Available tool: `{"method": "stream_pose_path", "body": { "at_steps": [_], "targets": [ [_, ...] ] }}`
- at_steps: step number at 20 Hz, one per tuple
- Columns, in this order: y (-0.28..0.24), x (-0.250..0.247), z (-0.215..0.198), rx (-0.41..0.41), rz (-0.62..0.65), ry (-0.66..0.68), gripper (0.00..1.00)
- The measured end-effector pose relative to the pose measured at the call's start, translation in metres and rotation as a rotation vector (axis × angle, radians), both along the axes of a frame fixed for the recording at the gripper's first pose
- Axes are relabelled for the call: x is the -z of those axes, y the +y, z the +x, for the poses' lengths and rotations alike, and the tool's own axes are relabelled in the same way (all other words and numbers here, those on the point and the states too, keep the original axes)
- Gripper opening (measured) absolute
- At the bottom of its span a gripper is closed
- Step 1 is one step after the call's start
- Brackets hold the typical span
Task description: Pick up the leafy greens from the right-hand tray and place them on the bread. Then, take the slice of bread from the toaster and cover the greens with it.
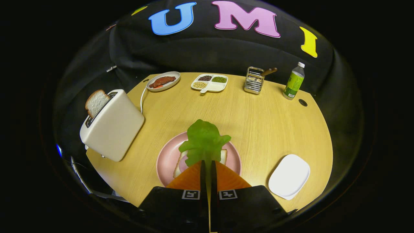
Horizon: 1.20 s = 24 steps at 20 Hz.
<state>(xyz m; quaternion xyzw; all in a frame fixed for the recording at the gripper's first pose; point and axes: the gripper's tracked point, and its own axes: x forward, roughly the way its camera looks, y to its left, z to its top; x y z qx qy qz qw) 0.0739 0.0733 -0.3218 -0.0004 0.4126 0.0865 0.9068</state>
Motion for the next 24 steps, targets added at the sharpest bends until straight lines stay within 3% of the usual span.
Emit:
{"method": "stream_pose_path", "body": {
  "at_steps": [7,11,13,15,17,18,20,24],
  "targets": [
    [0.009,0.029,-0.002,0.050,-0.012,0.052,0.10],
    [0.013,0.040,-0.004,0.067,-0.035,0.074,0.21],
    [0.014,0.043,-0.003,0.063,-0.043,0.075,0.35],
    [0.012,0.045,-0.004,0.068,-0.057,0.077,0.38],
    [0.010,0.042,-0.002,0.078,-0.061,0.066,0.63],
    [0.010,0.039,0.000,0.081,-0.062,0.052,0.84],
    [0.008,0.030,0.001,0.086,-0.062,0.033,1.00],
    [0.023,-0.010,0.006,0.066,-0.027,-0.051,1.00]
  ]
}}
